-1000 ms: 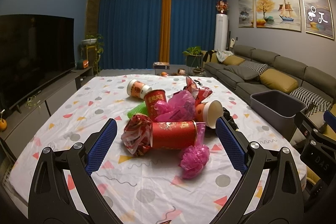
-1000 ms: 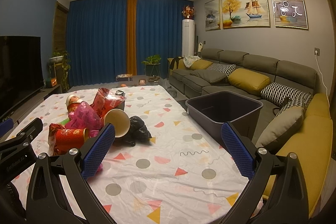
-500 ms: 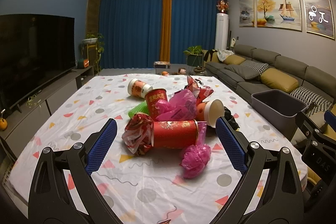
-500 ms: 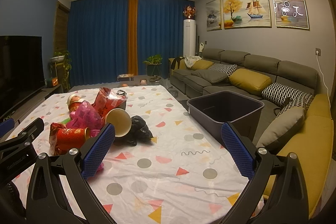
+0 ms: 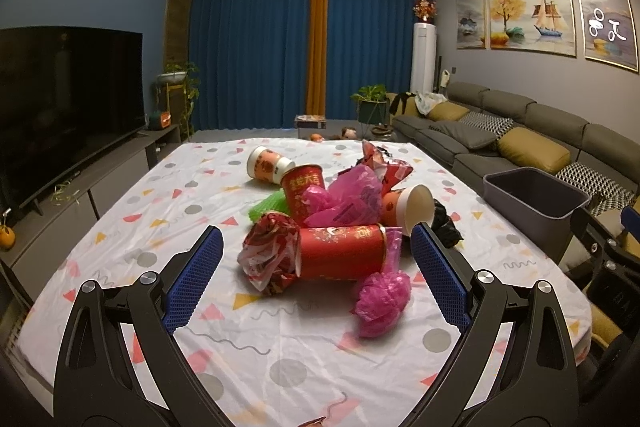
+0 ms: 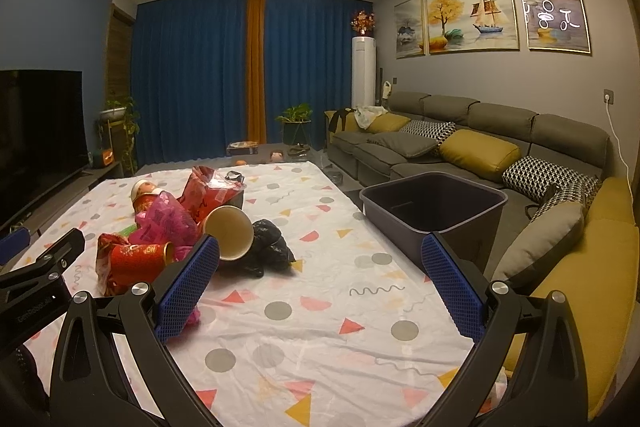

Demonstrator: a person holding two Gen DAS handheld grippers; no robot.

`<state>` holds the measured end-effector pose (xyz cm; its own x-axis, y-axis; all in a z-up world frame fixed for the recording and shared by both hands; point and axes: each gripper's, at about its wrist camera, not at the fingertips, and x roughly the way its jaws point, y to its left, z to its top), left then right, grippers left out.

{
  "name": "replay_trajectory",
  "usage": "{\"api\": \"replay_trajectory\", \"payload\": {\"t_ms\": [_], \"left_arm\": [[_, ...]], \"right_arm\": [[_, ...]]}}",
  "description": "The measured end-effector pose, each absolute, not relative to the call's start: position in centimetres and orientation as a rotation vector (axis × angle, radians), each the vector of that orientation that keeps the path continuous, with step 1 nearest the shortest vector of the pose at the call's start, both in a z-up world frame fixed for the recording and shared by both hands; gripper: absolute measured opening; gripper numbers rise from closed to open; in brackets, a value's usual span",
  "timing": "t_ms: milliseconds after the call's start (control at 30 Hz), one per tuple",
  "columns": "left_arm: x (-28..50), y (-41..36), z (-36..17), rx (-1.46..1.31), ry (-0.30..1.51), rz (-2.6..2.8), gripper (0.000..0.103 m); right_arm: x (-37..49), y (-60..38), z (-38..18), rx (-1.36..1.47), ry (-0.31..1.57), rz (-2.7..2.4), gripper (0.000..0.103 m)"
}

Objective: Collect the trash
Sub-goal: 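Grasp the pink plastic bag with the right tool while the left tool approaches the red wrapper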

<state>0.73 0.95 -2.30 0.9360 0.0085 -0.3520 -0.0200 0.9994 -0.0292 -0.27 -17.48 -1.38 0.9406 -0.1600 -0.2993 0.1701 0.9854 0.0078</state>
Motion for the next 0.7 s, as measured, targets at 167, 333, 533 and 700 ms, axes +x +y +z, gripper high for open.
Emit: {"api": "replay_trajectory", "payload": {"t_ms": [167,333,533,700], "left_arm": [[0.9,2.8,-2.8,-0.054,0.378,0.038,0.093],[1.1,5.3,-3.3,-0.064,0.376,0.078,0.093],[1.8,7.8,-4.1,-0.079,0.383,0.128,0.093],[2.4,9.4,-4.5,-0.100,0.381,0.157,0.093]], "right_arm": [[0.3,-16.9,-2.0,0.035,0.312,-0.124,0.098],[1.3,-15.6,-2.9,0.034,0.341,-0.066,0.098],[3.1,-13.1,-4.2,0.026,0.386,0.037,0.091],[4.8,-10.4,-6.0,0.000,0.449,0.122,0.074]]}}
